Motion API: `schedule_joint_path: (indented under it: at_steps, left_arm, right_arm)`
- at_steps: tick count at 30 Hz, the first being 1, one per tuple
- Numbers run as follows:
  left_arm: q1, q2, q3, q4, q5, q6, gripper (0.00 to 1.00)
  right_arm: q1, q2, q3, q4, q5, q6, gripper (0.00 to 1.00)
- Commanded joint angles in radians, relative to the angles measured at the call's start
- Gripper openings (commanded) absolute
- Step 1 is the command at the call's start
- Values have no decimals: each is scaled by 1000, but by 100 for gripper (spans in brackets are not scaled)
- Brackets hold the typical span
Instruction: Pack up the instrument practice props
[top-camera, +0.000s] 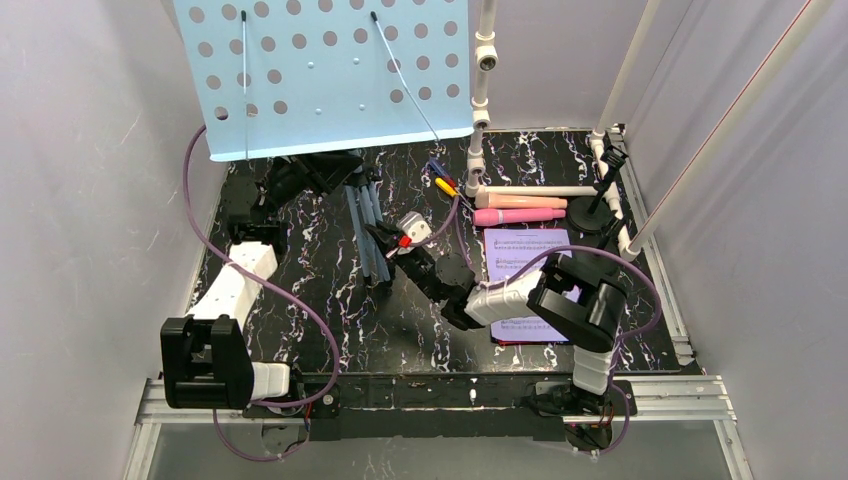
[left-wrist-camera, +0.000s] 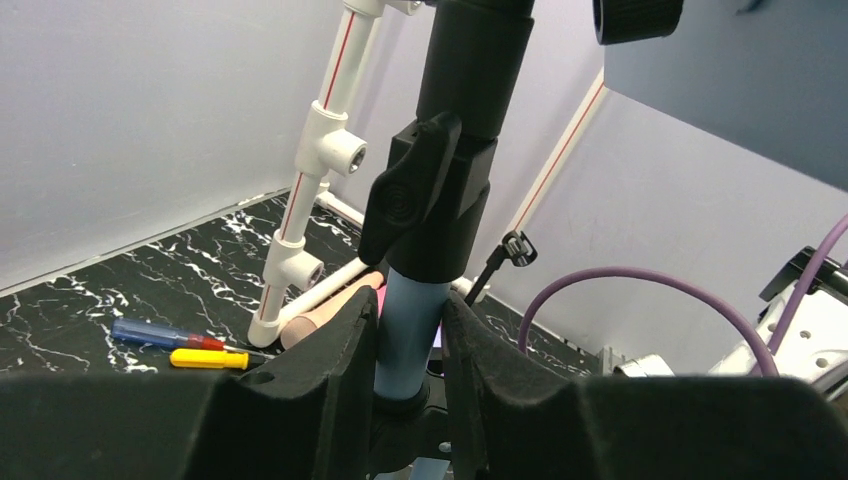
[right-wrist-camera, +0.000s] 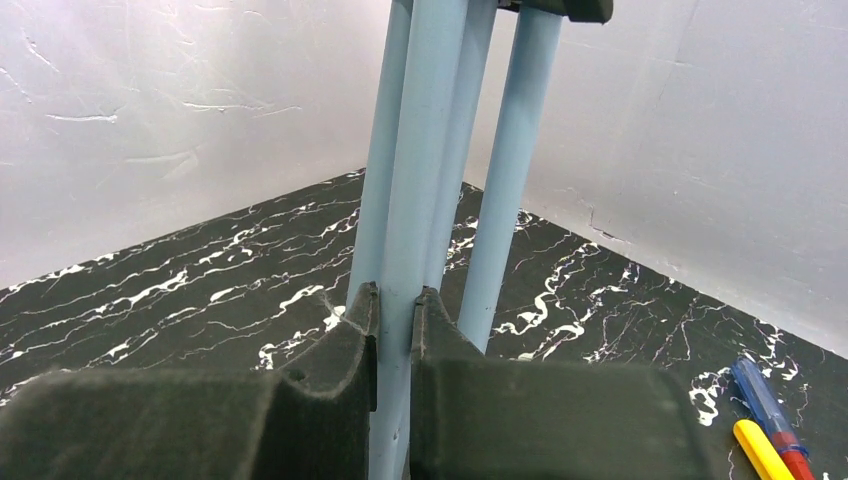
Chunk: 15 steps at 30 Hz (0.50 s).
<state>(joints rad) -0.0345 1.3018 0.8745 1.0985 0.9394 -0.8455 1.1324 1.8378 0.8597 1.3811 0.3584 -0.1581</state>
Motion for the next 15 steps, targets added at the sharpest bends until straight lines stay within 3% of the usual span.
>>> schedule_joint_path:
  at_steps: [1, 8, 11, 15]
  left_arm:
    - [-64, -104, 11, 27, 6, 4, 0]
    - [-93, -155, -49, -46, -35, 81, 0]
    - [-94, -170, -81, -48, -59, 86, 0]
    - [-96, -189, -100, -49, -77, 94, 0]
  right_arm:
    - [9, -13, 109, 139, -150, -72, 1]
    - [10, 17, 21, 202, -112, -54, 3]
    - [10, 33, -23, 244, -87, -38, 18]
    - [10, 52, -57, 281, -72, -26, 47]
